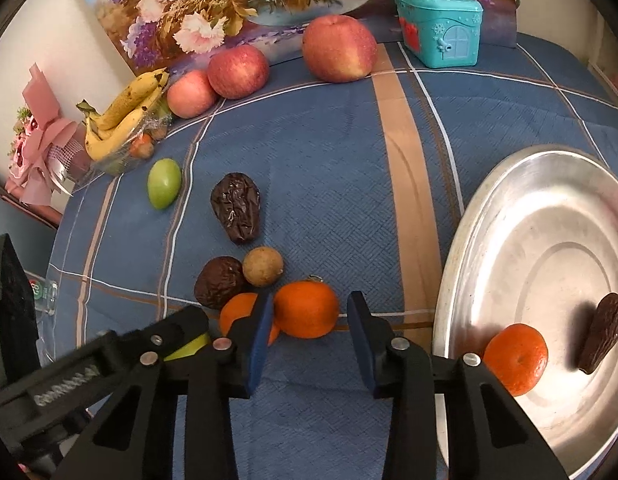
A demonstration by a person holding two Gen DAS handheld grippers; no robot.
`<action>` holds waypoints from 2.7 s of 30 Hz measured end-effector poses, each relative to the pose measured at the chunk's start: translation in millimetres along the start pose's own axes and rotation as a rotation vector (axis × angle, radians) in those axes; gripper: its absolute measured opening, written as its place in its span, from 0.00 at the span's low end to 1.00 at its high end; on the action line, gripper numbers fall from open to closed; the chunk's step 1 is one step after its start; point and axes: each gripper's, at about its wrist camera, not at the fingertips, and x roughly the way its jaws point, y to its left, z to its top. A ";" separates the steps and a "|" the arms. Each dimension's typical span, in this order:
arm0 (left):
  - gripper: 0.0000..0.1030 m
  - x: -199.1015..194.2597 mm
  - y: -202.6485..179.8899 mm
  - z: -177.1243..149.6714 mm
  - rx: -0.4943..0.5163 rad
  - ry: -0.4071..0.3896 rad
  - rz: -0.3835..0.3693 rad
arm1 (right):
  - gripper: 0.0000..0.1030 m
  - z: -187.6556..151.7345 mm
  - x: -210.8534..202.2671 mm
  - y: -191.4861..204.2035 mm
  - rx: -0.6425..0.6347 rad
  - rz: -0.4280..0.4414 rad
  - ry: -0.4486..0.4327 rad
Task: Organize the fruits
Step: 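Grasp a tangerine with the right tool while the left tool grasps a green plum, then lift and carry the tangerine and green plum with both tools toward the bowl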
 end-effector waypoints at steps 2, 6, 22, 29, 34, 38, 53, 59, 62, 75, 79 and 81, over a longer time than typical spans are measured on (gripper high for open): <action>0.44 1.6 -2.2 -0.1 0.007 -0.002 0.018 | 0.37 0.0 0.1 0.3 0.001 0.004 0.000; 0.41 1.9 -4.7 -1.3 0.016 -0.008 0.029 | 0.37 0.2 0.0 0.3 0.005 0.009 0.001; 0.41 -22.1 12.7 7.7 -0.033 -0.112 0.093 | 0.27 3.1 -8.8 -1.7 0.003 0.005 -0.024; 0.41 -22.1 15.1 8.7 -0.051 -0.115 0.095 | 0.31 4.3 -5.9 -4.7 0.022 0.029 -0.011; 0.40 -23.3 14.9 9.2 -0.050 -0.119 0.092 | 0.35 2.9 1.6 -2.2 0.039 0.046 0.005; 0.40 -24.5 14.1 9.8 -0.044 -0.121 0.092 | 0.35 3.6 2.7 -2.4 0.047 0.051 0.005; 0.47 -8.1 6.1 9.8 -0.013 -0.074 0.107 | 0.36 3.5 4.3 -2.0 0.047 0.055 0.004; 0.47 -4.4 4.8 11.6 -0.010 -0.083 0.122 | 0.36 1.9 1.7 -1.0 0.051 0.041 0.004; 0.47 -4.1 7.3 13.3 -0.022 -0.086 0.113 | 0.36 0.9 -2.1 -2.6 0.059 0.028 0.004; 0.47 -4.7 10.4 26.6 -0.032 -0.125 0.101 | 0.36 -1.6 -9.5 -7.1 0.078 0.022 0.005; 0.47 -2.5 13.0 28.1 -0.039 -0.125 0.088 | 0.36 -1.9 -9.4 -7.6 0.080 0.022 0.009; 0.47 -3.1 13.1 28.1 -0.040 -0.131 0.090 | 0.36 -2.0 -9.9 -7.2 0.079 0.021 0.007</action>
